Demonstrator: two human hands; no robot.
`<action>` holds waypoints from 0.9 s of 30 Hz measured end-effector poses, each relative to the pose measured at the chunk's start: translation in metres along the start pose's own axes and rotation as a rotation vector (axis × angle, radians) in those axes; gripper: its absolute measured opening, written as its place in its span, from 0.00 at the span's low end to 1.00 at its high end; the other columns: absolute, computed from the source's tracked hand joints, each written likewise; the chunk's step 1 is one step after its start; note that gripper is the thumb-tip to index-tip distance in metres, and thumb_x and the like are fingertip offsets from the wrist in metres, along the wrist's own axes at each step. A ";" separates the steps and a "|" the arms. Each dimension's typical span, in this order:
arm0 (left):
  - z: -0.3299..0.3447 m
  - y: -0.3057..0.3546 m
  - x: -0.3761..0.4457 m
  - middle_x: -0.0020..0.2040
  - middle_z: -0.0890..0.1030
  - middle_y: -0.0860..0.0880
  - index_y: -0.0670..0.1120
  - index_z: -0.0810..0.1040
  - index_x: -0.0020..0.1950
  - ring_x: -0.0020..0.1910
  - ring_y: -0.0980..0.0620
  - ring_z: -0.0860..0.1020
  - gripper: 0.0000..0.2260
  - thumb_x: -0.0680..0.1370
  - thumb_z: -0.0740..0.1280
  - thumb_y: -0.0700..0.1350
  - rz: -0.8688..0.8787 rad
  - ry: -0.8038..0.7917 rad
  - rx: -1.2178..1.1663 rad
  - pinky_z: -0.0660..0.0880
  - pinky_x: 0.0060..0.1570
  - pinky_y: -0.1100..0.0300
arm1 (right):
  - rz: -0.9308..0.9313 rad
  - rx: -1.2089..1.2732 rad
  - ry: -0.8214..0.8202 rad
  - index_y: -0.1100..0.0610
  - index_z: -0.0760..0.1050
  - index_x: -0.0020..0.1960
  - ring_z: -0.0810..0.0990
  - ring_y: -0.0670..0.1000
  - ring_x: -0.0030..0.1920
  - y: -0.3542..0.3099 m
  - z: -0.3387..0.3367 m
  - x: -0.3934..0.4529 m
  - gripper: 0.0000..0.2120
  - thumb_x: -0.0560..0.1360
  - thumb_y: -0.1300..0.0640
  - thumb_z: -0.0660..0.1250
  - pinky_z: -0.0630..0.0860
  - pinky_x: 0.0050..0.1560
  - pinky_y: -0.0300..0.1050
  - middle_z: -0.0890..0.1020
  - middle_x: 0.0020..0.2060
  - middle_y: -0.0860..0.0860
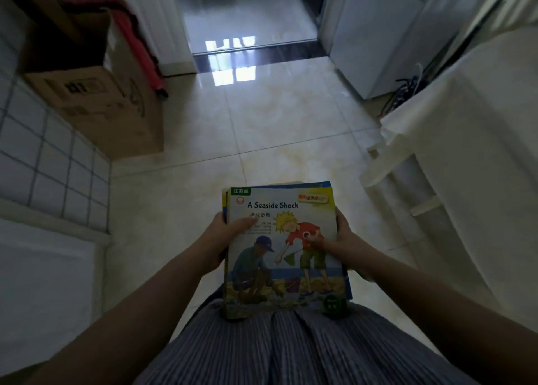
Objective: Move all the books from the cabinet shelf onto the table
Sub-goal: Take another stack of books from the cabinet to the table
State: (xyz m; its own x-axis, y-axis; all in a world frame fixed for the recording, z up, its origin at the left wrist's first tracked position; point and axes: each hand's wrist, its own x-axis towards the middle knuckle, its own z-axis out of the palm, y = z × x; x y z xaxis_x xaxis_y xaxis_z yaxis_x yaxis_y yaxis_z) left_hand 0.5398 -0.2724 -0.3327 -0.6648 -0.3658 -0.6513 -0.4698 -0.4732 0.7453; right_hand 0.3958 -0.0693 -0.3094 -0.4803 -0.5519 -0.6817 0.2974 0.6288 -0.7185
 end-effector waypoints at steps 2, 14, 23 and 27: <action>0.010 0.012 0.018 0.51 0.84 0.42 0.44 0.78 0.56 0.48 0.42 0.83 0.11 0.74 0.70 0.44 -0.013 -0.031 0.045 0.82 0.43 0.50 | 0.002 0.041 0.034 0.47 0.50 0.73 0.80 0.48 0.48 -0.001 -0.011 0.004 0.41 0.70 0.54 0.73 0.80 0.32 0.38 0.75 0.60 0.51; 0.076 0.111 0.128 0.46 0.85 0.46 0.47 0.78 0.51 0.42 0.47 0.84 0.07 0.74 0.70 0.44 0.020 -0.234 0.273 0.82 0.38 0.52 | 0.018 0.274 0.347 0.50 0.47 0.75 0.80 0.52 0.54 -0.027 -0.072 0.045 0.43 0.71 0.53 0.72 0.80 0.52 0.49 0.75 0.57 0.51; 0.160 0.140 0.184 0.49 0.84 0.45 0.49 0.79 0.50 0.47 0.45 0.83 0.08 0.73 0.71 0.41 -0.030 -0.500 0.452 0.81 0.48 0.47 | 0.102 0.436 0.547 0.44 0.49 0.74 0.82 0.53 0.52 -0.012 -0.124 0.040 0.42 0.69 0.44 0.71 0.80 0.52 0.55 0.78 0.61 0.53; 0.218 0.142 0.212 0.53 0.84 0.42 0.47 0.79 0.57 0.50 0.43 0.83 0.12 0.73 0.71 0.42 -0.041 -0.596 0.543 0.79 0.52 0.44 | 0.108 0.532 0.618 0.47 0.49 0.74 0.83 0.53 0.51 0.002 -0.165 0.036 0.42 0.70 0.46 0.71 0.82 0.49 0.52 0.78 0.61 0.53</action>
State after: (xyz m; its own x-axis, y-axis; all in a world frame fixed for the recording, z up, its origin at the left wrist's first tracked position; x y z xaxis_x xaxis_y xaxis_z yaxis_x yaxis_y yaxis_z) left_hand 0.2056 -0.2419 -0.3337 -0.7672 0.2052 -0.6077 -0.6148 0.0344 0.7879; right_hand 0.2430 0.0025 -0.3121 -0.7481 -0.0039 -0.6636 0.6449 0.2316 -0.7283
